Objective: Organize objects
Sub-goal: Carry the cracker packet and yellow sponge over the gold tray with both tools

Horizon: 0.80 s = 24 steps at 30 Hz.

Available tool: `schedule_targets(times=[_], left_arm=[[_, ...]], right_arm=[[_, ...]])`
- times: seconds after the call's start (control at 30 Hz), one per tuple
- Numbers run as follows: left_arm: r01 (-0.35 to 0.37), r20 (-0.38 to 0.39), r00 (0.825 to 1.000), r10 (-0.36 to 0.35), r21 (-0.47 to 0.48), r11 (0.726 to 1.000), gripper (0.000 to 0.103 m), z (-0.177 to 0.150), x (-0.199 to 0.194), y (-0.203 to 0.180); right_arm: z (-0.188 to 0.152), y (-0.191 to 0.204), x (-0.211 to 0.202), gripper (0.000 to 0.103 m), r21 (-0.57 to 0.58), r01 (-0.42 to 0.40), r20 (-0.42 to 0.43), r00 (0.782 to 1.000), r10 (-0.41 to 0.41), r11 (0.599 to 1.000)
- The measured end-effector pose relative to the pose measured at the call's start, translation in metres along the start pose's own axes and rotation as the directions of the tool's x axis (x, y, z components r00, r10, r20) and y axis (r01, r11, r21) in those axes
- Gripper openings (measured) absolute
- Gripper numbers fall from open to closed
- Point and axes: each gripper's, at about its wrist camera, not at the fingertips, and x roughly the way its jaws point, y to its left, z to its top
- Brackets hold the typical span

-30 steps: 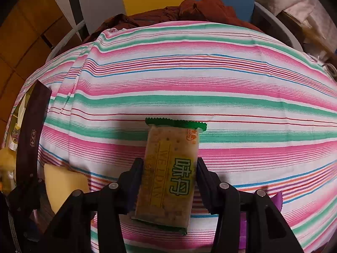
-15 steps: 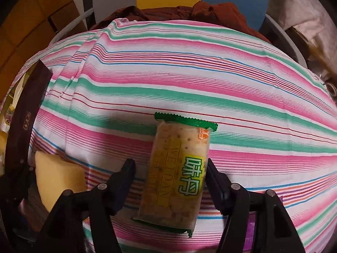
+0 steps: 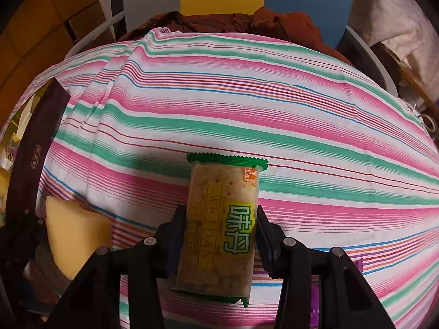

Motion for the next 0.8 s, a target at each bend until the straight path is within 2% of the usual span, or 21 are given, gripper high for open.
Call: schedule_targets(times=[0.1,0.2,0.3,0.53,0.8], left_arm=[[0.020,-0.008,1.000,-0.020,-0.018,1.000,0.056,0.002,-0.006,0.001],[0.024,0.019,1.000,-0.024,0.001,1.000,0.056,0.003,-0.019,-0.002],[0.029,0.048,0.998,-0.029,0.005,1.000,0.056,0.005,-0.034,-0.003],[0.011,0.088,0.996,-0.011,0.008,1.000,0.056,0.002,-0.067,0.001],[-0.028,0.170,0.985,0.035,-0.043,0.999,0.056,-0.001,-0.116,0.034]], right_arm=[[0.002,0.000,-0.007,0.048,0.011,-0.034,0.024,0.999,0.034,0.999],[0.003,0.004,-0.008,0.048,0.004,-0.055,0.039,0.998,0.055,0.998],[-0.002,0.006,-0.009,0.048,0.000,-0.045,0.029,0.999,0.045,0.999],[0.011,0.004,0.008,0.048,0.005,-0.012,0.030,0.999,0.012,1.000],[0.010,-0.001,0.004,0.048,0.043,0.015,0.044,0.999,-0.017,0.999]])
